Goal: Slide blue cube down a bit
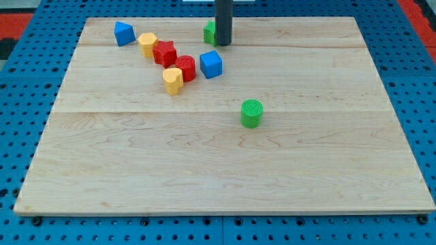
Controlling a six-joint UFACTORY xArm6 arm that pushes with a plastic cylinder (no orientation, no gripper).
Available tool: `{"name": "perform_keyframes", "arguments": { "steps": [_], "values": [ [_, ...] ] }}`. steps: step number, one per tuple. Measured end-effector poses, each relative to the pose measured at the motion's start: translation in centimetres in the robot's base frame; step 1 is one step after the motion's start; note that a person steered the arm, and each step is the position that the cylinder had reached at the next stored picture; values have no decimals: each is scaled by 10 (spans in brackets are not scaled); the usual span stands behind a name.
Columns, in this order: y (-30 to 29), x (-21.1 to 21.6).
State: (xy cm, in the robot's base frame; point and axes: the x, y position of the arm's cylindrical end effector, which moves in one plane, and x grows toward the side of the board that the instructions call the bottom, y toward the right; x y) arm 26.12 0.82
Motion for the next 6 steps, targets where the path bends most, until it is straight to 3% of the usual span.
{"name": "perform_keyframes", "arguments": {
  "steps": [4, 6],
  "values": [
    [8, -5],
    [-16, 52]
  ]
}}
